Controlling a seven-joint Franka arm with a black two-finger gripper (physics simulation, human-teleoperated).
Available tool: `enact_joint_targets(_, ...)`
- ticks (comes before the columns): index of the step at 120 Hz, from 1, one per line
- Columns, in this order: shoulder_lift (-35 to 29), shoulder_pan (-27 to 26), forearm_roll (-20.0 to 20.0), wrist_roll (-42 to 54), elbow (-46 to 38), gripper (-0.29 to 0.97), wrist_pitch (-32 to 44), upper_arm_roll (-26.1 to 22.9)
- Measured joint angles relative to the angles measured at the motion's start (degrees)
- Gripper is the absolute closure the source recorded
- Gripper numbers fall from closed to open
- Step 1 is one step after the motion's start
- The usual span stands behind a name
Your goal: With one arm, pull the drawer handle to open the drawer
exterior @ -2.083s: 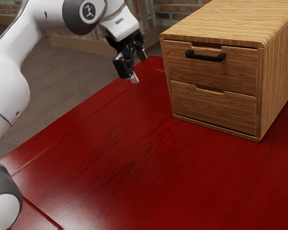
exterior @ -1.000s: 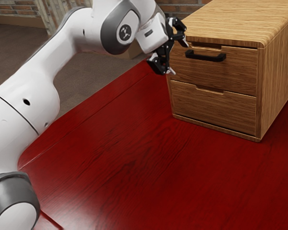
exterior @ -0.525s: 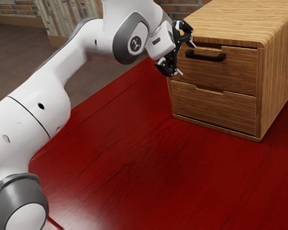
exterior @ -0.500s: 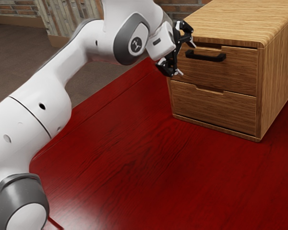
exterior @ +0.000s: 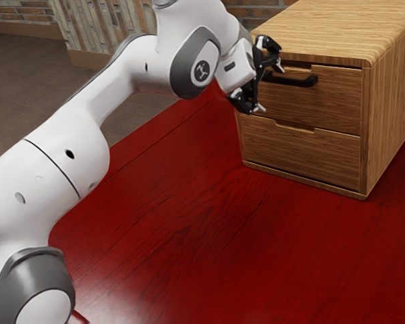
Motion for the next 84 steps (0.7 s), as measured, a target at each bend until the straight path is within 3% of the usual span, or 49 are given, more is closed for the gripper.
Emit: enact_joint_targets(84,-1.6,0.2,-0.1,-0.1,0.4,0.19,-6.1,0.5)
